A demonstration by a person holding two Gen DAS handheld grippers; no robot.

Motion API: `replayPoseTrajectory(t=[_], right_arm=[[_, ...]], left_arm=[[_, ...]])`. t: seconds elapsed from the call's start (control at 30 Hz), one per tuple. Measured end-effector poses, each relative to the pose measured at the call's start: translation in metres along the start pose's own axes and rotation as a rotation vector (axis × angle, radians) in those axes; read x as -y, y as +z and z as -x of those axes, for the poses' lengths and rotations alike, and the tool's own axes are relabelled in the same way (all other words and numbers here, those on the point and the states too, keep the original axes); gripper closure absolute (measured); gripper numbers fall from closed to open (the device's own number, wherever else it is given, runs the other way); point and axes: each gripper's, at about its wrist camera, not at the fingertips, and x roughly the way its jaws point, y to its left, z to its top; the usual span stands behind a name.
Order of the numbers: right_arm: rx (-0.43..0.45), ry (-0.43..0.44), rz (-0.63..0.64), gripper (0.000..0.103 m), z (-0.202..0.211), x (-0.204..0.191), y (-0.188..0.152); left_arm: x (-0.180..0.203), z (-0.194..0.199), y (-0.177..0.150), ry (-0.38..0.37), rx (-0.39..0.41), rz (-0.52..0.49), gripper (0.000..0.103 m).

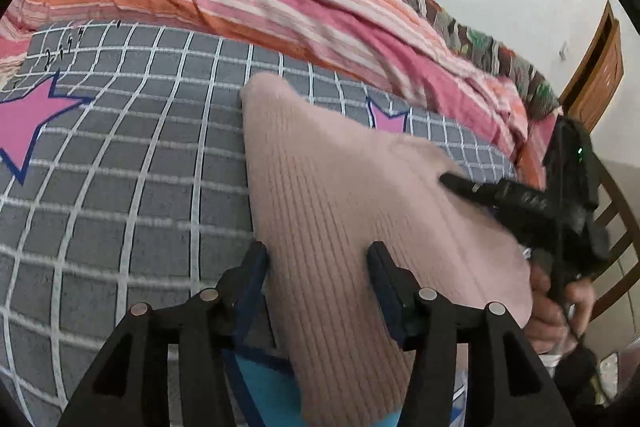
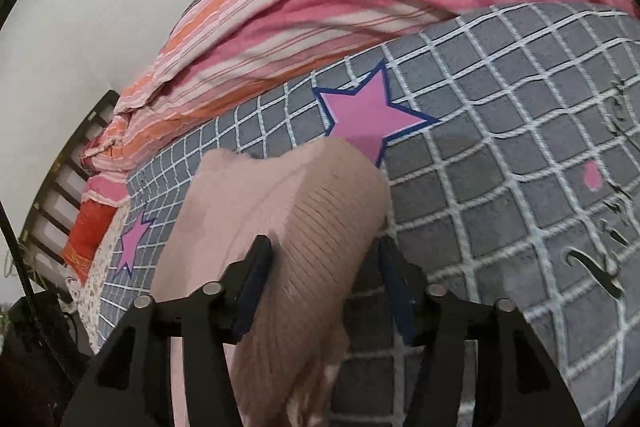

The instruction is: Fold small clothes

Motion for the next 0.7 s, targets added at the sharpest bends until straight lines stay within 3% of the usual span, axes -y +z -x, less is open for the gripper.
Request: replayPoseTrajectory(t=[0.07, 0.1, 0.17, 0.33, 0.4, 0.47, 0.53, 0.6, 0.63, 0.7], right_arm=[[0.035, 0.006, 0.061, 0.091, 0.002, -0.005, 0.007], [0.068, 0.031, 0.089, 0.092, 0.006, -0.007, 0.011], [0.098, 0.039, 0.101, 0.092, 0.008, -0.007, 0.016], [0.056, -0.046, 0.171, 0.092, -0.012, -0.010, 0.012], [0.062, -0.034, 0.178, 0.092, -0.010, -0.011, 0.014], [0.055, -0.050, 0.193, 0.091, -0.013, -0.012, 0.016], [0.030, -0.118, 0.216, 0.090, -0.025, -0.012, 0.015], [0.004, -0.126, 0.200, 0.090, -0.030, -0.007, 0.015], [0.004, -0.124, 0.193, 0.089, -0.028, -0.005, 0.016], [0.023, -0.141, 0.186, 0.076, -0.019, -0.005, 0.023]], left_arm=[[-0.001, -0.004, 0.014, 0.012, 0.010, 0.007, 0.052], [-0.004, -0.006, 0.019, 0.012, 0.014, 0.017, 0.052], [-0.009, -0.014, 0.034, 0.017, 0.017, 0.038, 0.052], [-0.024, -0.050, 0.064, 0.049, -0.025, 0.071, 0.055], [-0.029, -0.065, 0.071, 0.097, -0.027, 0.077, 0.067], [-0.033, -0.077, 0.076, 0.117, -0.023, 0.082, 0.074], [-0.036, -0.085, 0.080, 0.148, -0.016, 0.088, 0.074], [-0.036, -0.088, 0.085, 0.151, -0.012, 0.093, 0.074], [-0.034, -0.089, 0.087, 0.161, -0.007, 0.087, 0.072], [-0.026, -0.089, 0.095, 0.206, 0.016, 0.043, 0.071]])
